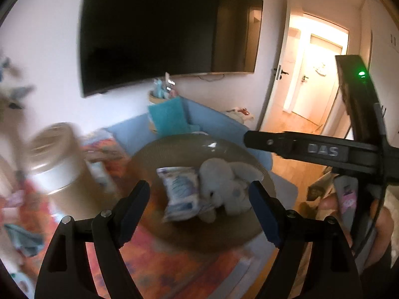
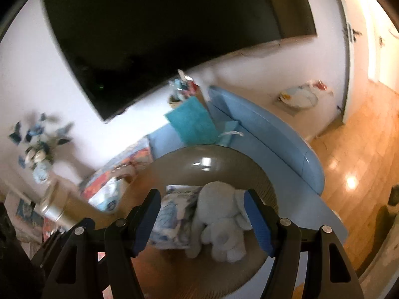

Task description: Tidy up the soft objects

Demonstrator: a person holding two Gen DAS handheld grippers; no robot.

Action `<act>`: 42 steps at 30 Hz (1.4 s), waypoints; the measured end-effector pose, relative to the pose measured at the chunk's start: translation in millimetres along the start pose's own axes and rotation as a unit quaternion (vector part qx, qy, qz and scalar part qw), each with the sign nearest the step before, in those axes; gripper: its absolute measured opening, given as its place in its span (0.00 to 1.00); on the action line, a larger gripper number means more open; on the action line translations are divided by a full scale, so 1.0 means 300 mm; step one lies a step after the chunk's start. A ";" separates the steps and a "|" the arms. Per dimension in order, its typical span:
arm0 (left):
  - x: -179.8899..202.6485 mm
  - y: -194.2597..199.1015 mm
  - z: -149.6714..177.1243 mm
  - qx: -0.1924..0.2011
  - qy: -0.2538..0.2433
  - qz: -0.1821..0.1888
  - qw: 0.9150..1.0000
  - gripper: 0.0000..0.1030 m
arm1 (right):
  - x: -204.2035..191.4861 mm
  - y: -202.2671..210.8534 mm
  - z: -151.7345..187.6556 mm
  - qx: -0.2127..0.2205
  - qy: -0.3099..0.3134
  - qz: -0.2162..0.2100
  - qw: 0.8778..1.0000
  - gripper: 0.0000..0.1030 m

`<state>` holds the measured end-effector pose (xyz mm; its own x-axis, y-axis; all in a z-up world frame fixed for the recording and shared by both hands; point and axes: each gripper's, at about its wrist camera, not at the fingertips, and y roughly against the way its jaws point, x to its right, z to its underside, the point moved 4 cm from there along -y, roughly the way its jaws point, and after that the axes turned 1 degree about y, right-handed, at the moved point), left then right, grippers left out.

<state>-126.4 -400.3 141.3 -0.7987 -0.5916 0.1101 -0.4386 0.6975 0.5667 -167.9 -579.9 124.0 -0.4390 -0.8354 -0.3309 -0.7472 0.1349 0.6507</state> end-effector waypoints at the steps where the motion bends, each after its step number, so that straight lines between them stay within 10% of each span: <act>1: -0.025 0.051 0.018 0.009 -0.001 -0.011 1.000 0.80 | -0.034 0.033 0.018 0.010 0.012 -0.009 1.000 0.67; 7: -0.284 0.350 0.126 0.053 0.034 -0.144 0.987 0.86 | -0.346 0.193 0.182 0.072 0.094 -0.101 0.988 0.90; 9: -0.384 0.438 0.156 0.061 0.039 -0.212 0.974 1.00 | -0.464 0.214 0.234 0.075 0.118 -0.138 0.980 0.90; 14: -0.618 0.650 0.233 0.088 0.068 -0.329 0.938 1.00 | -0.790 0.161 0.344 0.042 0.179 -0.218 0.959 0.90; 23: -1.019 0.619 0.456 0.029 0.143 -0.392 0.908 1.00 | -1.134 -0.170 0.503 0.006 0.221 -0.188 0.957 0.90; 42: -1.219 0.439 0.651 -0.037 0.210 -0.370 0.904 1.00 | -1.158 -0.492 0.608 -0.012 0.238 -0.090 0.967 0.90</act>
<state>27.5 -13.1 16.2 -0.0634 -0.9975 -0.0307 -0.7474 0.0271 0.6639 3.9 -212.4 18.2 -0.0195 -0.9956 -0.0920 -0.7756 -0.0430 0.6298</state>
